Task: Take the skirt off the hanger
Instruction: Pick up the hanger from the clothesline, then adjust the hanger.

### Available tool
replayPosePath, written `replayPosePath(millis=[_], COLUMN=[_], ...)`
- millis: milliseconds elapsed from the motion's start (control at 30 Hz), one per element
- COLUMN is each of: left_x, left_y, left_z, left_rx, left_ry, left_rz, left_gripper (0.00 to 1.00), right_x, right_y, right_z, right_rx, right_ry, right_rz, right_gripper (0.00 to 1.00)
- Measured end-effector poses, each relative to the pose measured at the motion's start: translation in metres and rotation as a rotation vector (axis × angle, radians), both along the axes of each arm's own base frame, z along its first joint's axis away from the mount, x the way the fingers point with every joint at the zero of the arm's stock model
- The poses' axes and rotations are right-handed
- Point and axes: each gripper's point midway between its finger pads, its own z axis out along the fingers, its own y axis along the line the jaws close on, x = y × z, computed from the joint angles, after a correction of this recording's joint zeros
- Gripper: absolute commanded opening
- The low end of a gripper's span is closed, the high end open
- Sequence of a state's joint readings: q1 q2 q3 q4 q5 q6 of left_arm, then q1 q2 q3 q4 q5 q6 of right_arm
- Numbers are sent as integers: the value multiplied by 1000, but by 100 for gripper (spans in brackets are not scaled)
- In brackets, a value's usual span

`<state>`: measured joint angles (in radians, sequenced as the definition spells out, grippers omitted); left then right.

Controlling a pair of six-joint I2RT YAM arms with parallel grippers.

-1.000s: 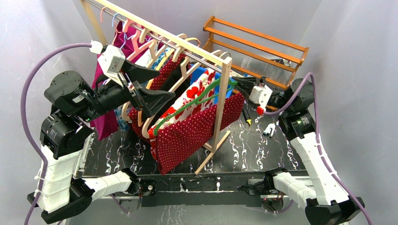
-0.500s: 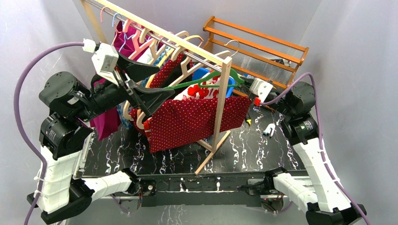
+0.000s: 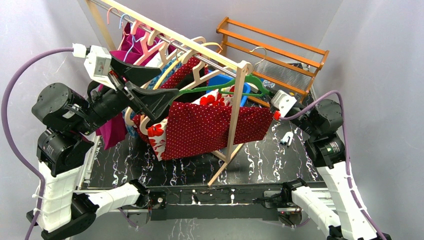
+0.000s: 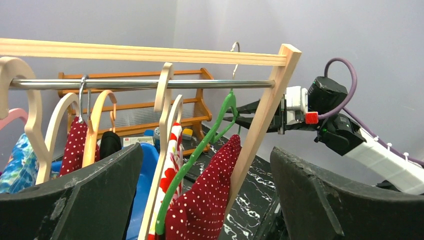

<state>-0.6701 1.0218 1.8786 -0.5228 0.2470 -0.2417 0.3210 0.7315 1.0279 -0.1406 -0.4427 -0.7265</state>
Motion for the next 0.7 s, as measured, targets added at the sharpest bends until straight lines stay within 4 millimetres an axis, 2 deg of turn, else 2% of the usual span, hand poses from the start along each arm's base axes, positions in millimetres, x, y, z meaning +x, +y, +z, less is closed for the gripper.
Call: replayPosePath(millis=[300, 467, 533, 700], left_x=[4, 9, 13, 21], left_y=[-3, -4, -2, 6], left_z=[-7, -13, -14, -7], left_rx=[-7, 3, 6, -2], left_ry=[53, 90, 105, 118], left_rz=[3, 18, 40, 105], left_gripper=[98, 98, 98, 98], right_x=[4, 11, 8, -14], right_y=[-1, -2, -8, -34], right_z=[-19, -24, -24, -19], right_rx=[-49, -72, -74, -83], right_ry=[24, 106, 119, 91], right_rz=[-8, -26, -54, -153], right_gripper=[0, 0, 0, 0])
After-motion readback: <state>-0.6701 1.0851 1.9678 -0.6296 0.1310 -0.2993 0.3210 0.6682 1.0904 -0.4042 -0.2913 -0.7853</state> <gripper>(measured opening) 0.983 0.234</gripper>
